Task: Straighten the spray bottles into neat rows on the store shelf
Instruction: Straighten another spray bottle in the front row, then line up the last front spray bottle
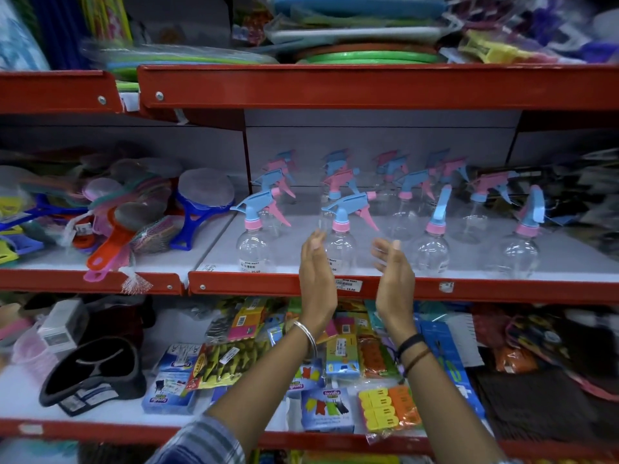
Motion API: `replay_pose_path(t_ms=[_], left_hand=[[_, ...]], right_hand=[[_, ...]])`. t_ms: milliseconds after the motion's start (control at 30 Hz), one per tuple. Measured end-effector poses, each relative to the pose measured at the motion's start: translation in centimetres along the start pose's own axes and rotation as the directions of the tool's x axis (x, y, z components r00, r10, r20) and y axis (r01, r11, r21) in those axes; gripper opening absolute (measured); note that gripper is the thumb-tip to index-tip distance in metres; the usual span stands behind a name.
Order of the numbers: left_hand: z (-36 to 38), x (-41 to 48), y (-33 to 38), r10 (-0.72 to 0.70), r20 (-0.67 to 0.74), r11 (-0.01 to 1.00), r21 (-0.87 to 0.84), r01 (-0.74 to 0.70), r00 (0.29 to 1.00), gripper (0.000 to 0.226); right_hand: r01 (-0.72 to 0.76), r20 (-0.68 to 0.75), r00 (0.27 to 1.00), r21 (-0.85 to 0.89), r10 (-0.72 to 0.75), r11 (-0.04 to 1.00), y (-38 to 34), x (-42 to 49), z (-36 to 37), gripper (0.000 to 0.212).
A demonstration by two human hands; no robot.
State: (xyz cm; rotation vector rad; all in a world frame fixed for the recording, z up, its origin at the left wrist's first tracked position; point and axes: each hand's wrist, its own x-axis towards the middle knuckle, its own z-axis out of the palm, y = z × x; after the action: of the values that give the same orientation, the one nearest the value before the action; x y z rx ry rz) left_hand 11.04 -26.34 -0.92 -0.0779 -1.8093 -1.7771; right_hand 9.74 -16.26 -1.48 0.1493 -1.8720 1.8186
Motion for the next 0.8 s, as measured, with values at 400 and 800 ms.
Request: replay_pose_path(t_ms=[400, 800], left_hand=[[11.2, -3.5, 1.3, -0.169, 0.403, 0.981, 0.158, 0.113, 0.899, 0.059], [14.0, -2.7, 2.2, -0.274, 0.283, 0.956, 0.187, 0.227, 0.919, 0.081]], right_hand=[[-0.109, 0.036, 0.993, -0.084, 0.113, 0.990, 1.7, 7.2, -11.4, 0.085], [-0.193, 0.203, 0.958, -0.069, 0.203, 0.979, 2.4, 7.8, -13.0, 0.081]])
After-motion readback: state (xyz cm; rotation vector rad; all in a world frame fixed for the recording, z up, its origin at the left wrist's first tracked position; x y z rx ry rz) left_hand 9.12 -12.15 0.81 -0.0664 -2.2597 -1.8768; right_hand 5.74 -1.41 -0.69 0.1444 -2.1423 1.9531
